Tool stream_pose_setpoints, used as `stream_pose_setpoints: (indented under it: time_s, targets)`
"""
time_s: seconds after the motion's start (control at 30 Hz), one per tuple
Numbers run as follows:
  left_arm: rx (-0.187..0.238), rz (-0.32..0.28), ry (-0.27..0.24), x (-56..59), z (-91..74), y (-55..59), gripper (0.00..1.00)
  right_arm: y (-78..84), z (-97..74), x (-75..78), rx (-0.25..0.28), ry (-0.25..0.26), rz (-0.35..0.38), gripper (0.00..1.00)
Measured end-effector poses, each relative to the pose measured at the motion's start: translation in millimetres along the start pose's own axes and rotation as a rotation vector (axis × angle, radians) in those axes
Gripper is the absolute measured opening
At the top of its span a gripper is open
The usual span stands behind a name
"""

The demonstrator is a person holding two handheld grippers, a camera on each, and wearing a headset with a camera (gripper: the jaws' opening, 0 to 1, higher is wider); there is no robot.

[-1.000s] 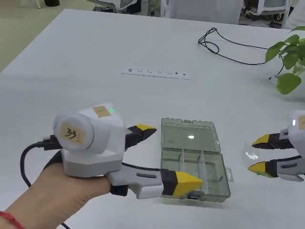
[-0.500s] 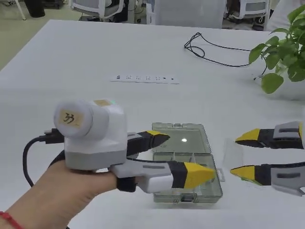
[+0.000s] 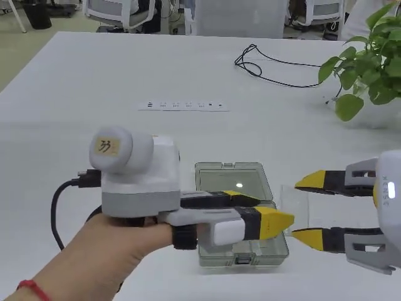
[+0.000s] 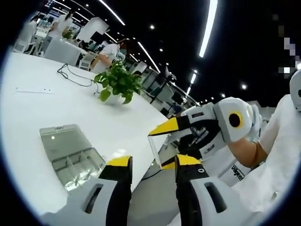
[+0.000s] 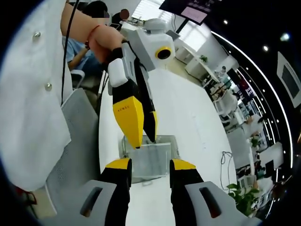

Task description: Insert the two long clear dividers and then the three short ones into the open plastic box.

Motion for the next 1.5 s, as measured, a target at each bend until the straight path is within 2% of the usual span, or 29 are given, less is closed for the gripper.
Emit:
stream_pose_setpoints:
  time_s: [0.13, 0.37, 0.43, 0.83, 1.13, 1.3, 1.37, 1.4, 1.5]
  targets:
    - [0.008, -0.038, 0.027, 4.3, 4.2, 2.3, 0.25, -4.8, -0.7, -0.8, -0.007, 0.007, -0.032, 0.32]
    - [0.016, -0.065, 0.041, 6.7, 5.8, 5.8, 0.15, -11.8, -3.7, -2.4, 0.003, 0.01, -0.038, 0.32]
    - [0.011, -0.064, 0.041, 6.9, 5.9, 7.1, 0.12, -11.3, -3.8, -2.9, -0.007, 0.012, -0.056, 0.32]
    - [0.015, -0.073, 0.057, 7.8, 5.7, 7.4, 0.0, -13.1, -5.2, -6.4, -0.009, 0.006, -0.05, 0.33]
    - [0.01, -0.071, 0.051, 7.0, 6.0, 9.0, 0.0, -12.7, -4.4, -7.9, -0.014, 0.002, -0.06, 0.33]
    - [0.02, -0.089, 0.047, 5.7, 6.0, 10.7, 0.0, -12.2, -3.7, -8.6, -0.015, 0.0, -0.063, 0.33]
    - [0.023, -0.087, 0.041, 4.9, 5.9, 10.9, 0.0, -12.3, -3.7, -8.7, -0.016, -0.001, -0.06, 0.33]
    - [0.005, -0.059, 0.03, 1.9, 5.1, 13.3, 0.0, -12.8, -4.6, -7.1, -0.015, 0.001, -0.053, 0.32]
    - [0.014, -0.068, 0.031, 1.9, 4.1, 13.3, 0.0, -11.5, -6.1, -4.6, -0.017, -0.002, -0.041, 0.33]
Point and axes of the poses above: the centre of the closed fingertips' face, and the gripper's own axes: z roughly forward along the fingers, x roughly to its right, y roughly out of its underside, the point moved 5 cm from there along -z, roughly backward along the fingers, and after that the axes turned 5 degrees about y, right-handed, at the moved point
